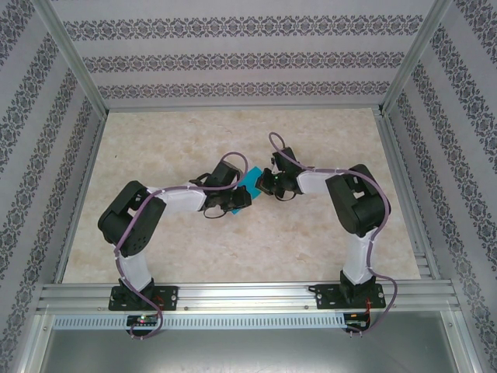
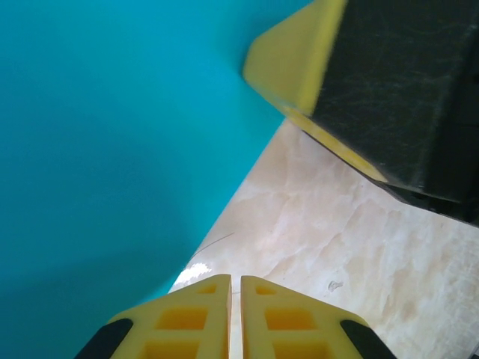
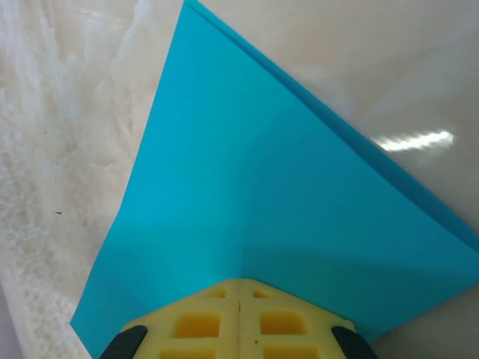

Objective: Fold a paper plane with a square sheet of paper (pick it up from the middle)
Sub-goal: First fold in half a square sheet of paper at the center of the table.

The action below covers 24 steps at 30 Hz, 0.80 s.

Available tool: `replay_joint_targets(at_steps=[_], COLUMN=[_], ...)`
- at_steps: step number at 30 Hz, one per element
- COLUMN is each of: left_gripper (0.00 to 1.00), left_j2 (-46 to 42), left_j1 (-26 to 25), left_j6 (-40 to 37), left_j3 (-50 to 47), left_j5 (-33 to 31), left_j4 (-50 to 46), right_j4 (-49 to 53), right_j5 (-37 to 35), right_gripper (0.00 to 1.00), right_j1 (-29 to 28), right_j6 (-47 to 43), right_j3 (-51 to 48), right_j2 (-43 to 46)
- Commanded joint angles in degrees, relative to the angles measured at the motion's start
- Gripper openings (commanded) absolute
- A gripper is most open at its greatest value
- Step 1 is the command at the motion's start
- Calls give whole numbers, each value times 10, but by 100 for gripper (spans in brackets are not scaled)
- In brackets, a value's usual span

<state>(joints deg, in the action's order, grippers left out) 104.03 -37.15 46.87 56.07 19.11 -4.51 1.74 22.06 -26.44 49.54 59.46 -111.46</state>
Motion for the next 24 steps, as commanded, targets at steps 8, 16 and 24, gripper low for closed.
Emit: replay_joint_targets(at_steps=[8, 16, 24], left_gripper=[14, 7, 1], left_j2=[-76, -76, -42], left_j1=[-12, -40, -40], left_j6=[63, 91, 115], left_j3=[-83, -108, -91], left_j5=[-30, -90, -101], left_j4=[96, 128, 133], right_j4=[62, -68, -100], right_j5=[-176, -115, -75], right_gripper=[1, 0, 0], right_j1=[-88, -85, -66], right_j6=[129, 135, 106], right_j3=[-65, -93, -102], right_j2=[100, 80, 96])
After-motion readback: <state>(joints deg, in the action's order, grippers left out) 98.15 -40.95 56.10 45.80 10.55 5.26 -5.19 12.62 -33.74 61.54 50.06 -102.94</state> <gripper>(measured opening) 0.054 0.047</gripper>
